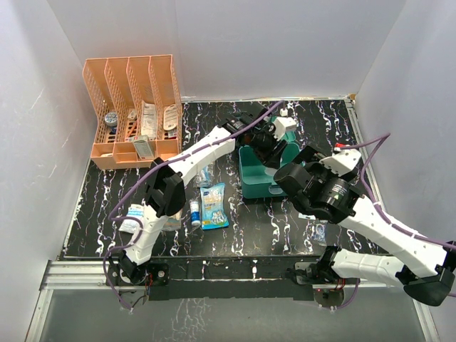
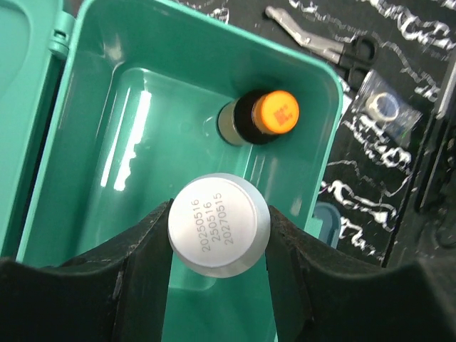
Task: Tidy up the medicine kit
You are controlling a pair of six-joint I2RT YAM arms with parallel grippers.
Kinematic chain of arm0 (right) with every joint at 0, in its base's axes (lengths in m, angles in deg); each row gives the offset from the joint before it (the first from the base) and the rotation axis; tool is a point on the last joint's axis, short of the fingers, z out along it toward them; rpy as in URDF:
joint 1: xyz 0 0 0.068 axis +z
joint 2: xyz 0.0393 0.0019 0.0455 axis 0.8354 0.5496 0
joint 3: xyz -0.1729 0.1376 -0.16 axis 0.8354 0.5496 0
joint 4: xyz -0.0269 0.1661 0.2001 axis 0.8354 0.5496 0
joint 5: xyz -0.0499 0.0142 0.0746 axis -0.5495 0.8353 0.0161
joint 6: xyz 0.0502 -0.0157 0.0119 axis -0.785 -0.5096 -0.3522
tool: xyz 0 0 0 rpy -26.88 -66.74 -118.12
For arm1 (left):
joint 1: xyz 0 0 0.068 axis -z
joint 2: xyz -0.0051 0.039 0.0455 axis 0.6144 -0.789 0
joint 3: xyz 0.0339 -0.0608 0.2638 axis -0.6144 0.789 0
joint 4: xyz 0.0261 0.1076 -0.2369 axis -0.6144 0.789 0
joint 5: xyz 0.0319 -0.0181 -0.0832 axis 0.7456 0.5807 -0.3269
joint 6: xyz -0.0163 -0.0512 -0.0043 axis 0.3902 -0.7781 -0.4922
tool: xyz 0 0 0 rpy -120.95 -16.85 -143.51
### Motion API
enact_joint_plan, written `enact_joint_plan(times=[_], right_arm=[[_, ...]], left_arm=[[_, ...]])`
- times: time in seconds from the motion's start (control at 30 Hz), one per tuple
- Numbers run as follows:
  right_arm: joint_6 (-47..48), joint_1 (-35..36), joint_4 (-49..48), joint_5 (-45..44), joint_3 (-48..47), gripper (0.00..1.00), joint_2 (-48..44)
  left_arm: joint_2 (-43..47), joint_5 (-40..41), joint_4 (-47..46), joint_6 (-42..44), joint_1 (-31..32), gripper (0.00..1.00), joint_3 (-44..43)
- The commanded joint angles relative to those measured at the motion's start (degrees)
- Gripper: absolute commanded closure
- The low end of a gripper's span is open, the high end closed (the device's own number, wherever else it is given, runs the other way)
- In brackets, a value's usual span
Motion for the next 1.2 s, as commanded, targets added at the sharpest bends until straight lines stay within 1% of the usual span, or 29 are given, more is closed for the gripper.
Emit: enact_joint_plan(times=[0.0, 0.2, 0.5, 0.63, 0.77, 0.8, 0.83, 0.87, 0.93, 0.97, 1.1, 1.17], right_arm=[[-1.5, -0.3, 0.0, -1.7, 0.7, 0.11, -1.2], [-1.4, -0.3, 0.0, -1.5, 0.5, 0.11, -0.7], [-1.2, -0.3, -0.6, -1.1, 1.0, 0.11, -0.9], [-1.0, -0.3, -0.5, -0.9, 0.8, 0.11, -0.8], [-1.0, -0.3, -0.5, -0.9, 1.0, 0.11, -1.2], [-1.0, -0.3, -0.6, -0.9, 1.1, 0.11, -1.3], [-1.0, -0.3, -0.6, -0.9, 1.2, 0.11, -1.3], [-1.0, -0.3, -0.6, -0.8, 1.2, 0.11, -1.3], [-1.0, -0.3, -0.7, -0.8, 1.4, 0.11, -1.2], [-1.0, -0.3, -0.7, -0.7, 1.5, 0.11, -1.2], [-1.1, -0.3, -0.9, -0.6, 1.9, 0.11, -1.2], [-1.1, -0.3, -1.0, -0.4, 2.1, 0.11, -1.3]], left_arm=[[0.7, 4.2, 9.1, 9.8, 0.5, 1.00, -3.3], [-1.1, 13.0, 13.8, 19.0, 1.0, 1.00, -3.4], [-3.8, 24.0, 15.6, 28.5, 2.6, 1.00, -5.0], [-4.3, 27.2, 15.2, 30.9, 3.6, 1.00, -3.8], [-4.3, 28.4, 14.1, 31.5, 4.2, 1.00, -2.7], [-4.3, 28.4, 14.0, 31.4, 4.3, 0.98, -2.7], [-4.2, 28.3, 13.9, 31.2, 4.4, 0.86, -2.6], [-4.0, 28.1, 13.8, 31.1, 4.4, 0.78, -2.2], [-3.5, 27.9, 13.1, 30.8, 4.6, 0.57, -1.4], [-3.2, 27.9, 12.7, 30.7, 4.6, 0.51, -1.0], [-2.2, 28.0, 11.4, 30.1, 4.6, 0.32, 0.5], [-2.0, 28.2, 11.1, 29.9, 4.6, 0.26, 0.8]])
